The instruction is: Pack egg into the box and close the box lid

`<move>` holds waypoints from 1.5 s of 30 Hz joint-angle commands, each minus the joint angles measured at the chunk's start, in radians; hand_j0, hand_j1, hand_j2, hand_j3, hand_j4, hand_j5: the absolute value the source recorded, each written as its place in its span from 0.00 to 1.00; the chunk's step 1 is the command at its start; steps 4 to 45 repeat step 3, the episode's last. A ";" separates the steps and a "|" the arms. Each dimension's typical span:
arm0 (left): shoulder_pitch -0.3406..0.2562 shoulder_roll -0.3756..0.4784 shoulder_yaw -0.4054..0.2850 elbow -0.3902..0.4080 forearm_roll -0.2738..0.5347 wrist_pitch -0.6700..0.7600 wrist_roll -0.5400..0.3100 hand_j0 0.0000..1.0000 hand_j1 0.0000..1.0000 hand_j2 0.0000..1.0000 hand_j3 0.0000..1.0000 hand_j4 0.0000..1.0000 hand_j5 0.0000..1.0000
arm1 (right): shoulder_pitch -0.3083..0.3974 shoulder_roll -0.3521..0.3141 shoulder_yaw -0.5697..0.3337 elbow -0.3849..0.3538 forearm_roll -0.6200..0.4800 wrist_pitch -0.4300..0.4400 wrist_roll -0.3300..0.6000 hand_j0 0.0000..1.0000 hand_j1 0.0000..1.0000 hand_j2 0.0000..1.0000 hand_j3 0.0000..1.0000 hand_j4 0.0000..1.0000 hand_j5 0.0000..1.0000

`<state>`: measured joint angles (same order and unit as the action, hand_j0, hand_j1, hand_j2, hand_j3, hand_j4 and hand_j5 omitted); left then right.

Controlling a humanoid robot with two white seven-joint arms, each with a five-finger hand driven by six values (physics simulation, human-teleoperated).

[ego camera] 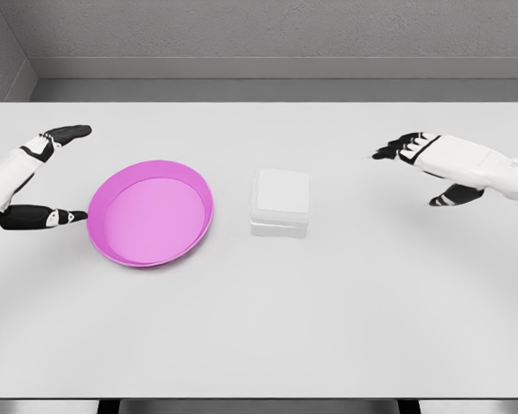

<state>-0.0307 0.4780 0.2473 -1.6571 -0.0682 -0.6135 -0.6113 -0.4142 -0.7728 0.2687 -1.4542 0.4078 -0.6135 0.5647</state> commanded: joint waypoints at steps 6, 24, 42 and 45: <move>0.000 0.001 -0.002 -0.001 0.007 0.003 0.000 1.00 1.00 1.00 1.00 1.00 1.00 | 0.000 -0.017 -0.009 0.029 -0.007 0.003 -0.002 1.00 1.00 1.00 1.00 1.00 1.00; 0.000 0.001 -0.002 -0.001 0.007 0.003 0.000 1.00 1.00 1.00 1.00 1.00 1.00 | 0.000 -0.017 -0.009 0.029 -0.007 0.003 -0.002 1.00 1.00 1.00 1.00 1.00 1.00; 0.000 0.001 -0.002 -0.001 0.007 0.003 0.000 1.00 1.00 1.00 1.00 1.00 1.00 | 0.000 -0.017 -0.009 0.029 -0.007 0.003 -0.002 1.00 1.00 1.00 1.00 1.00 1.00; 0.000 0.001 -0.002 -0.001 0.007 0.003 0.000 1.00 1.00 1.00 1.00 1.00 1.00 | 0.000 -0.017 -0.009 0.029 -0.007 0.003 -0.002 1.00 1.00 1.00 1.00 1.00 1.00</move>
